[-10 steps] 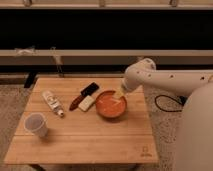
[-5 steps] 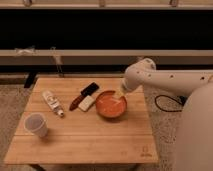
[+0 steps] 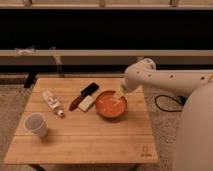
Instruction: Place the eraser in the ceramic cup
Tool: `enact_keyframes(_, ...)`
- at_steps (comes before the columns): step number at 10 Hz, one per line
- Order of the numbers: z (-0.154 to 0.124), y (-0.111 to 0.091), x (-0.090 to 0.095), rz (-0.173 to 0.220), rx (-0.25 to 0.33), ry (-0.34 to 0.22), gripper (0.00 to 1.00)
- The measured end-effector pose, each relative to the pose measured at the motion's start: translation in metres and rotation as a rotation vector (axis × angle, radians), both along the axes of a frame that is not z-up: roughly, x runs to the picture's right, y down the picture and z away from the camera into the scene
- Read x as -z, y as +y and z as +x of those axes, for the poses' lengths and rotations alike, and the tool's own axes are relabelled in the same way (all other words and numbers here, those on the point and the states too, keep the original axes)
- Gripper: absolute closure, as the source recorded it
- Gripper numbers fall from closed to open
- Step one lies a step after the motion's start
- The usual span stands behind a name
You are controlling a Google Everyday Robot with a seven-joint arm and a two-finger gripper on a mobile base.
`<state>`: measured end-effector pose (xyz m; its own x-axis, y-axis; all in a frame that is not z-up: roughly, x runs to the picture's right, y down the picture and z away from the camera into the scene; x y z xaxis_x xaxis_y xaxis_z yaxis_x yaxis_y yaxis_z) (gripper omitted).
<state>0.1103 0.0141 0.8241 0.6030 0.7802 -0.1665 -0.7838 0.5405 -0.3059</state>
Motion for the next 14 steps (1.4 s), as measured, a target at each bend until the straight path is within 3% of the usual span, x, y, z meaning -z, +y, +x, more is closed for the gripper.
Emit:
enact_keyframes(11,0.001,0.000,0.000,0.001,0.002,-0.001,0.20)
enact_keyframes(13,-0.006,0.003,0.003,0.009,0.056,-0.037,0.20)
enact_keyframes(14,-0.021,0.004,0.007,0.022,0.114,-0.072,0.20)
